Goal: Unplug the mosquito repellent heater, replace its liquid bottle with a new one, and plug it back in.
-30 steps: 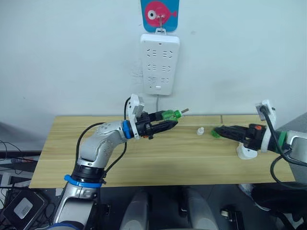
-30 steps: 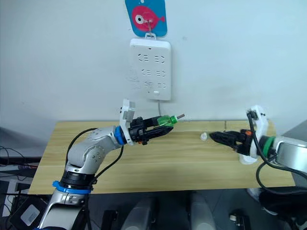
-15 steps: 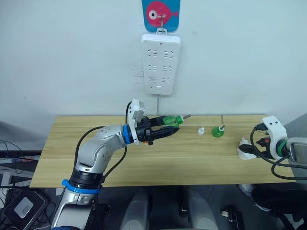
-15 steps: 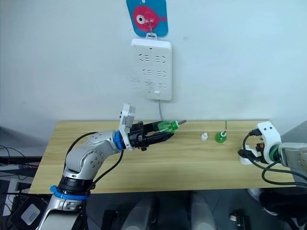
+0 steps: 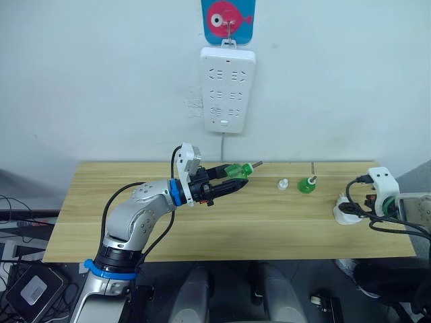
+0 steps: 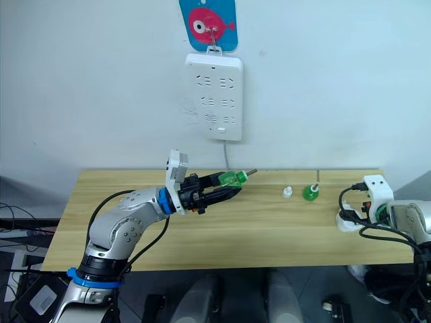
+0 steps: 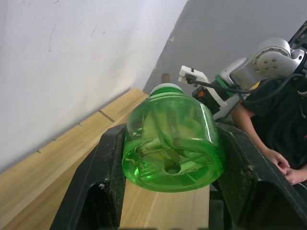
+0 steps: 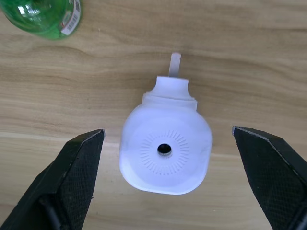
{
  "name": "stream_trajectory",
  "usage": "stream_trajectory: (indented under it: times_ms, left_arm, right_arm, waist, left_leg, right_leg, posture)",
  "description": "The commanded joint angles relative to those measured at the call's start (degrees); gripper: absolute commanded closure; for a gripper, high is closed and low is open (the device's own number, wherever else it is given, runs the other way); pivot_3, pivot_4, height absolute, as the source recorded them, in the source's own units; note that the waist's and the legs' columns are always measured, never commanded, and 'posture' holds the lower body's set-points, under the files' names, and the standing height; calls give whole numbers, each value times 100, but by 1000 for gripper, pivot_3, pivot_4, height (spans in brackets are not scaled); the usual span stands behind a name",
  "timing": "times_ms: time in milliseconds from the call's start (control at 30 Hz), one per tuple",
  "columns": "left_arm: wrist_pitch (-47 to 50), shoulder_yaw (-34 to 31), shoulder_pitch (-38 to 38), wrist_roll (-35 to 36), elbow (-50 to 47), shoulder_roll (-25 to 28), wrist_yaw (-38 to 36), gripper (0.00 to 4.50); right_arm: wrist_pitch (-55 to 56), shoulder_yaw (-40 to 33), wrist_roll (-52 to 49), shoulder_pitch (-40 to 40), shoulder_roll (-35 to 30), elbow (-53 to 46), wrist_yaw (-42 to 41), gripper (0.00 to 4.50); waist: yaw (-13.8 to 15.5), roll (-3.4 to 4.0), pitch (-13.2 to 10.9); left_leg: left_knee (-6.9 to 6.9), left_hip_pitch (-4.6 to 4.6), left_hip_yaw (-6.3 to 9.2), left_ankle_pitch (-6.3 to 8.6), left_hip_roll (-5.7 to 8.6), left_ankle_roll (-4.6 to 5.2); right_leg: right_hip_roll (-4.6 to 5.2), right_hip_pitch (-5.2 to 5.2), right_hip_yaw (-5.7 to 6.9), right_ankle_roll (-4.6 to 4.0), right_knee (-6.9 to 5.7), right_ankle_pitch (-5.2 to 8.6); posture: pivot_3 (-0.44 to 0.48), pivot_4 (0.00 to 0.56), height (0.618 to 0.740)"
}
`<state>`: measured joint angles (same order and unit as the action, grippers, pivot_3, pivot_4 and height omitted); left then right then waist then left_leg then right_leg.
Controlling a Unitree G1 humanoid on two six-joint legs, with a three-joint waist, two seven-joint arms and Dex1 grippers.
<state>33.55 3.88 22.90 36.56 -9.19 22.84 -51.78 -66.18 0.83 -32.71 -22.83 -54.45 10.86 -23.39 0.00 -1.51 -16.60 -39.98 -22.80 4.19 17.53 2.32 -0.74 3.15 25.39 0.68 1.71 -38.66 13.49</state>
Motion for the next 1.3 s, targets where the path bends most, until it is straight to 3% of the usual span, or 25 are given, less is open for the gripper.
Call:
stream_trajectory:
  times_ms: [33,633,733,833,933,1033,1167,1233,1300]
  left_arm:
    - [16,-83,11,80,-299,56,-13,2240]
    - [175,-50,-1,77,-399,221,-3,2240]
    - [186,-3,-25,38,-403,277,-37,2240]
    - [149,11,-22,16,-367,285,-82,2240]
    - [135,17,-6,19,-338,301,-143,2240]
    - [349,-75,98,294,-344,420,-419,2240]
    - [1108,-288,403,1096,-354,538,-682,2240]
    - [1461,-444,671,1483,-256,469,-648,2240]
    - [1719,-580,983,1817,-118,319,-523,2240]
  right_arm:
    - [12,-120,264,-39,-48,107,-176,31]
    - [654,276,1323,-578,387,1520,-1151,31]
    - [558,123,1360,-710,481,1699,-1191,605]
    - [501,51,1371,-758,430,1678,-1389,1527]
    - [485,10,1398,-763,320,1628,-1568,1531]
    - [361,49,1108,-646,-384,1207,-2666,1531]
    - [-753,-341,-392,-491,-1196,318,-4580,1531]
    - [-1673,-865,-1204,-796,-1188,65,-4828,1531]
    - [-2394,-1431,-1668,-1250,-790,-65,-4518,1531]
  waist:
    - [1,0,0]
    - [-2,5,-51]
    - [-4,4,-61]
    - [-6,0,-65]
    - [2,3,-68]
    - [14,47,-106]
    - [11,47,-120]
    - [-26,39,-124]
    - [-48,37,-124]
  left_leg:
    - [0,0,0,0,0,0]
    - [2,0,1,10,0,17]
    - [2,0,1,9,0,17]
    - [2,1,1,9,-1,16]
    - [2,0,5,9,0,16]
    - [3,-6,5,7,3,13]
    - [2,-11,12,10,2,18]
    - [2,-6,19,11,-2,20]
    - [3,-2,10,11,-7,20]
  right_leg:
    - [0,0,0,0,1,0]
    - [1,-1,0,0,6,0]
    - [1,-1,0,0,7,0]
    - [1,-4,0,0,9,0]
    - [1,-4,2,0,11,0]
    - [3,-3,1,0,16,0]
    - [2,-2,10,0,18,0]
    - [-2,-11,19,0,20,0]
    - [-3,-12,18,0,29,0]
  posture:
    - [68,315,740]
    - [90,345,740]
    - [86,342,740]
    - [82,340,740]
    - [79,335,740]
    - [72,331,740]
    - [56,320,740]
    - [43,313,740]
    - [32,303,740]
